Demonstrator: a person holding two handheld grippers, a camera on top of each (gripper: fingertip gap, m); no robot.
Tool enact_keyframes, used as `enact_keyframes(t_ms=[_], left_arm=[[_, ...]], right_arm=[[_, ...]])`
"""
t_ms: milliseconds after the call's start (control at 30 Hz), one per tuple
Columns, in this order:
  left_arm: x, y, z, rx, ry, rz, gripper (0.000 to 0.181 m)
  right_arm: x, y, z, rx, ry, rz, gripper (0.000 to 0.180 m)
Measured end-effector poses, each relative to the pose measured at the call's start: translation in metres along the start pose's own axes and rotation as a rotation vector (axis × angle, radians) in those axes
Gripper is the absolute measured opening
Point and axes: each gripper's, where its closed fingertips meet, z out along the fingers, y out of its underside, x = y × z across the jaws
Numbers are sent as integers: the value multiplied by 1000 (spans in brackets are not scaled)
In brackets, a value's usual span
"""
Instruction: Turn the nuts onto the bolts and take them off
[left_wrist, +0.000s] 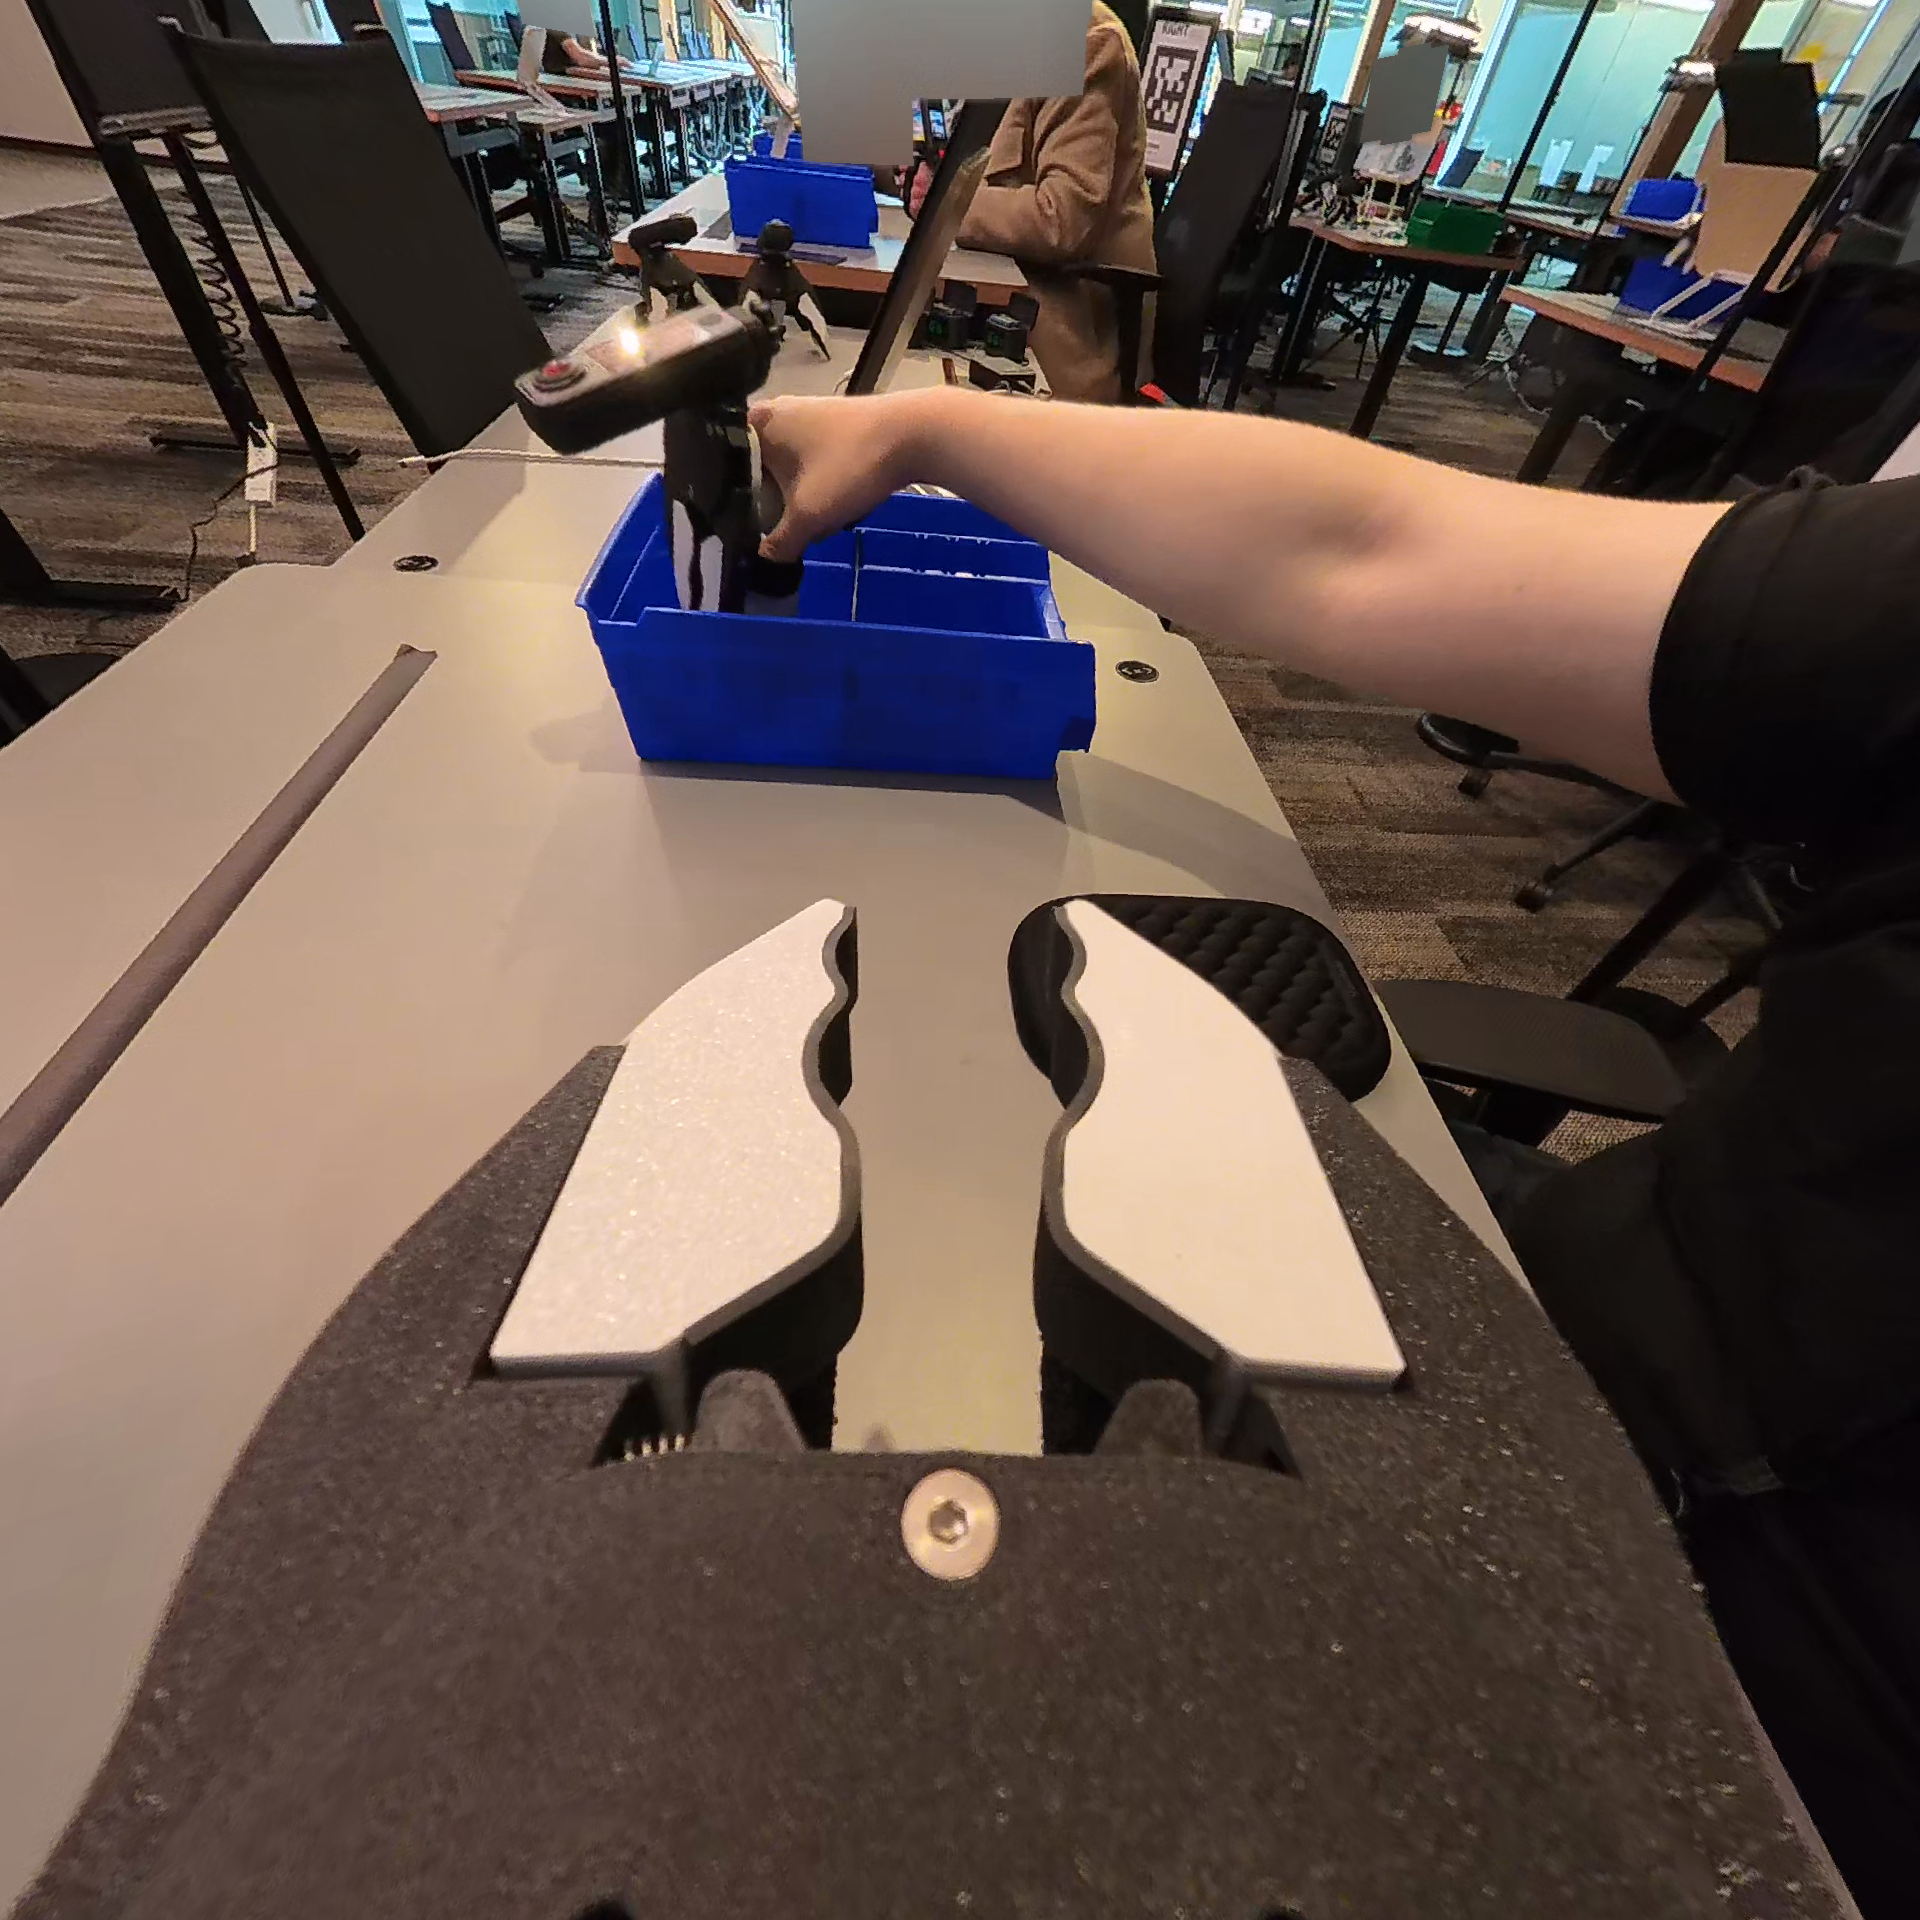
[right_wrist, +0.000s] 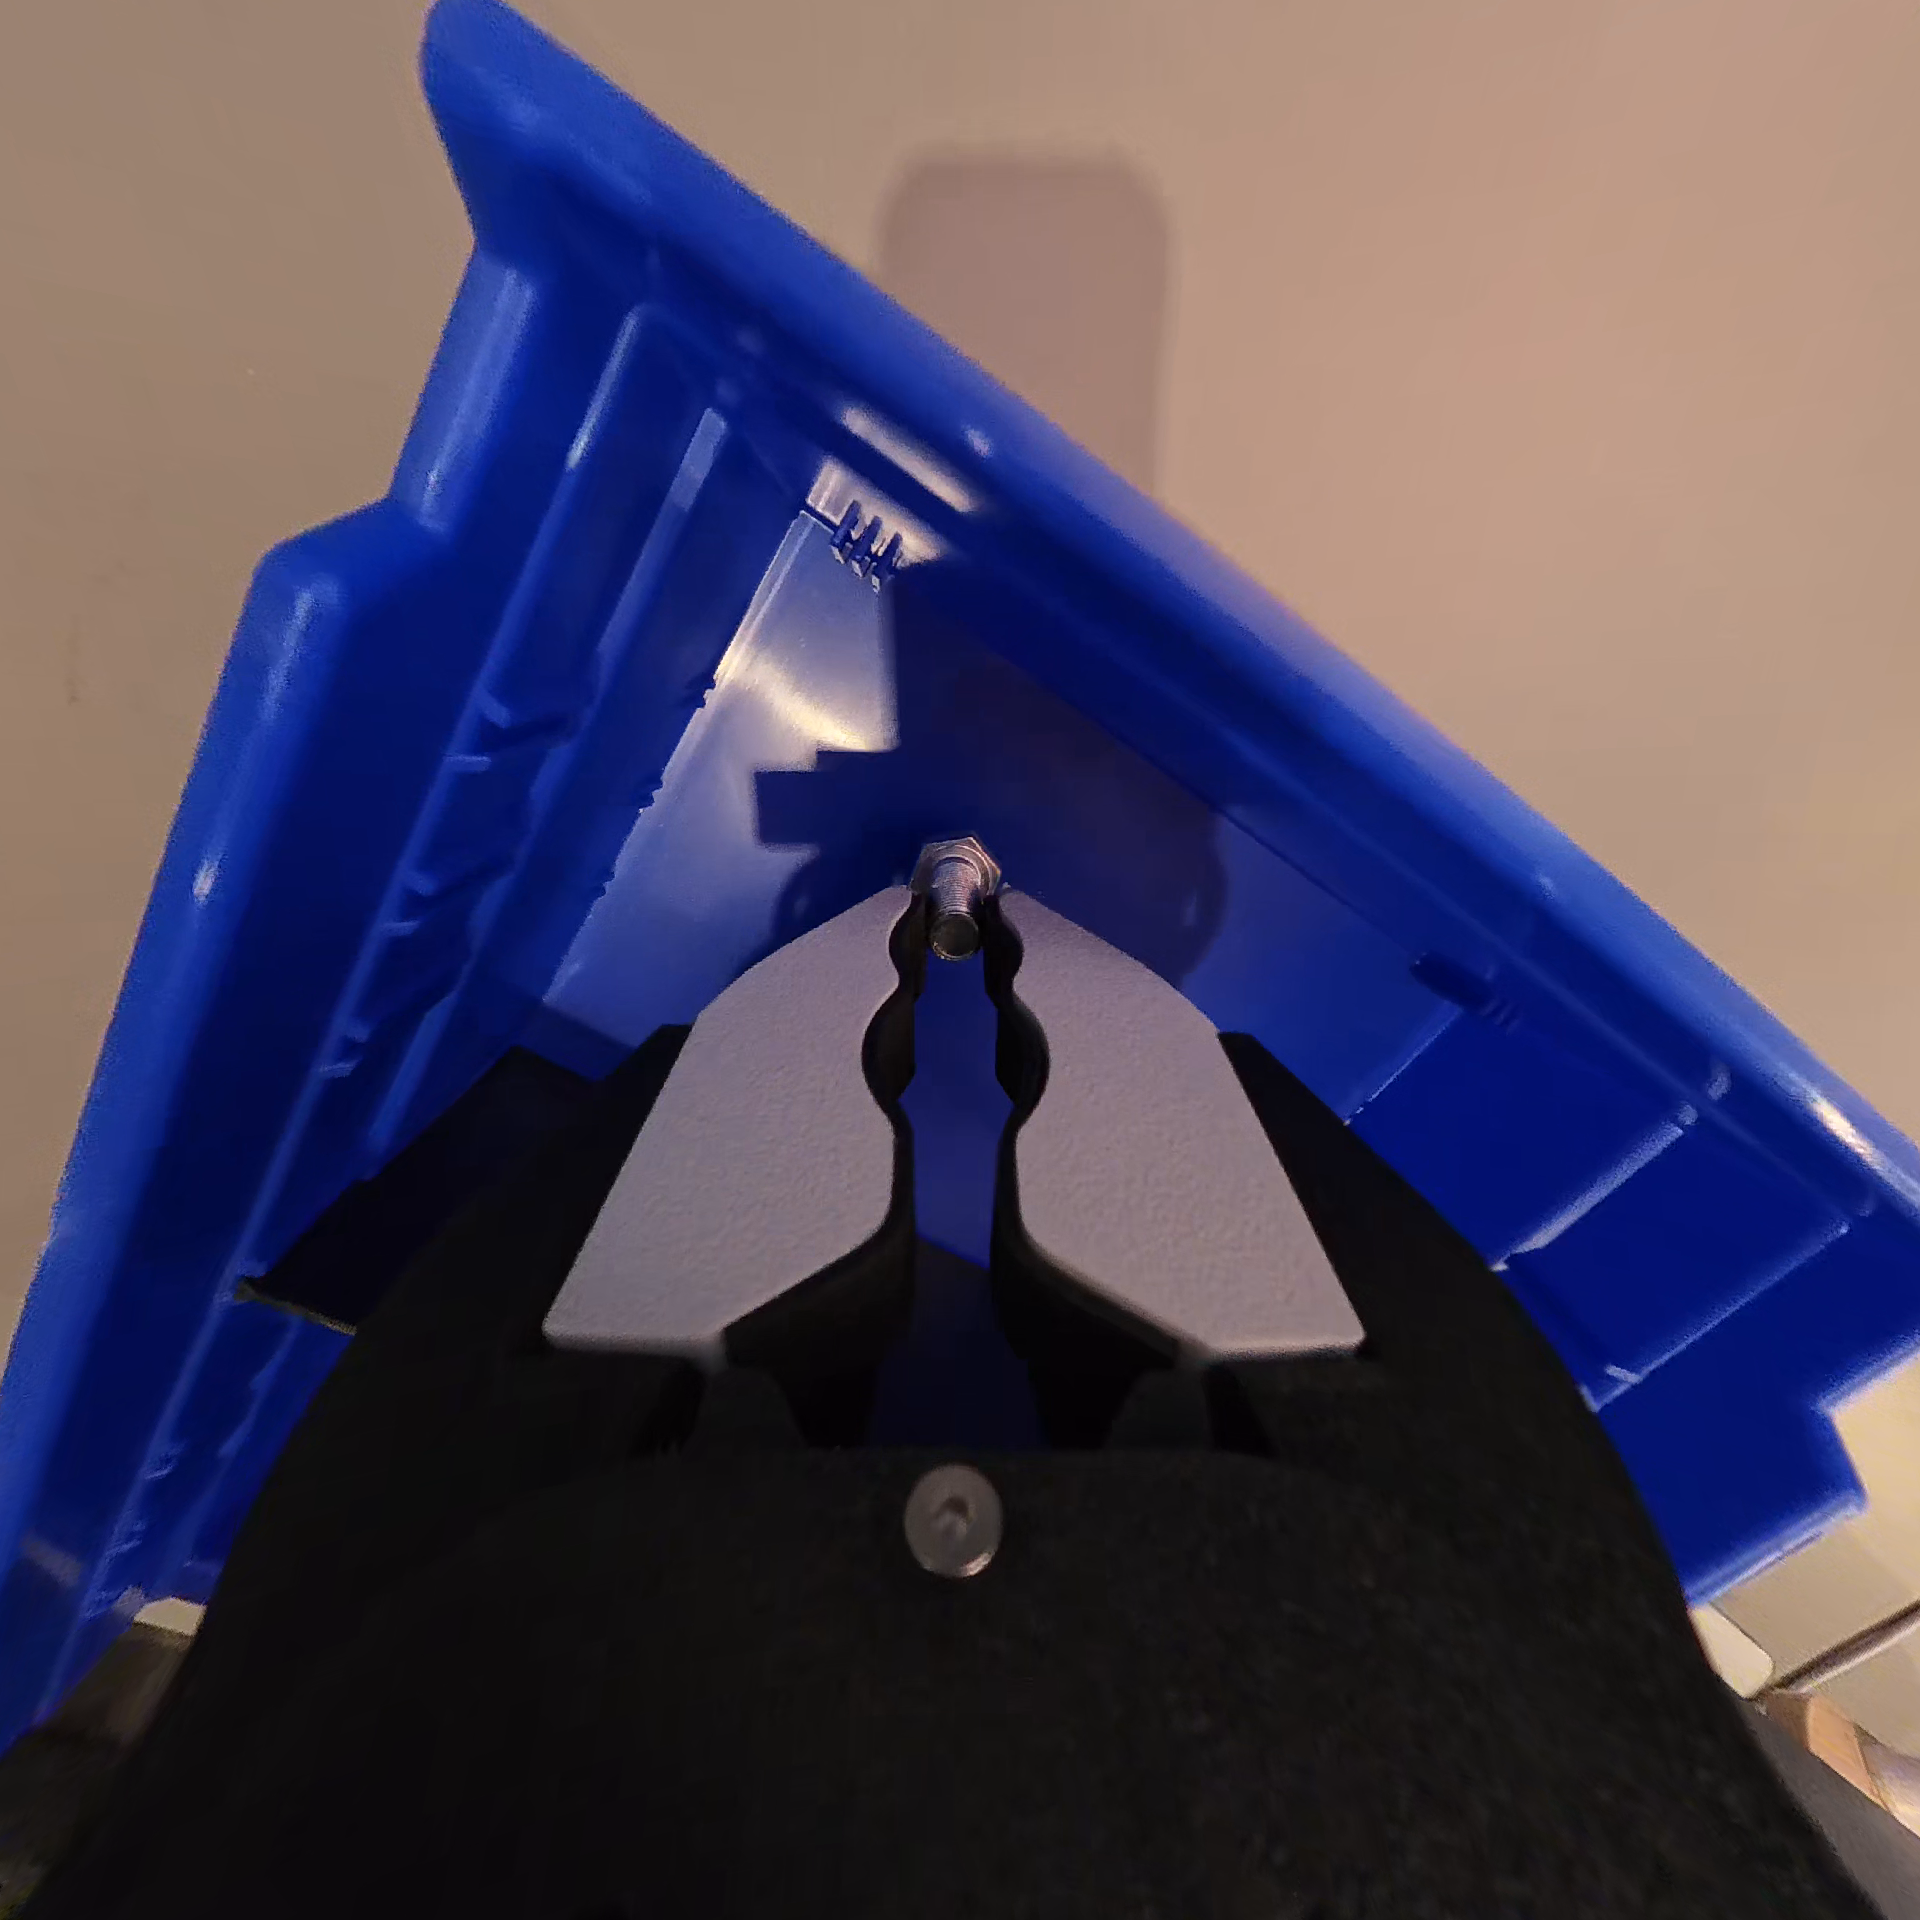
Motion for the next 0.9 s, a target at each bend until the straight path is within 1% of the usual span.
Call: enact_keyframes(t_ms=[67, 133, 233, 333, 433, 533, 600, 667, 700, 733, 800, 900], left_arm=[[1, -2, -1, 9, 1, 7, 35], [4, -5, -3, 22, 10, 9, 36], [5, -8, -5, 34, 14, 9, 36], [7, -12, -9, 45, 11, 17, 36], [8, -17, -15, 65, 6, 32, 36], [6, -21, -22, 83, -16, 38, 36], [3, -22, -27, 88, -39, 40, 36], [0, -23, -32, 100, -60, 41, 36], [-1, -24, -35, 107, -66, 40, 36], [-1, -26, -39, 114, -68, 36, 36], [0, -28, -46, 125, -60, 24, 36], [-4, -30, -57, 143, -100, 30, 36]], right_arm=[[0, 0, 0, 9, 5, 3, 10], [-1, -3, -3, 43, 7, -2, 16], [-2, -4, -18, 73, 15, -7, 15], [0, -3, -52, 123, 81, -43, 15], [-3, -12, -109, 242, 163, -70, 15], [-20, -34, -181, 453, 256, -120, 13], [-43, -54, -229, 621, 293, -166, 13], [-74, -72, -267, 768, 310, -228, 15], [-89, -80, -282, 838, 322, -266, 17], [-105, -88, -296, 918, 335, -299, 23], [-138, -100, -316, 1102, 316, -343, 29], [-179, -111, -326, 1351, 248, -370, 29]])
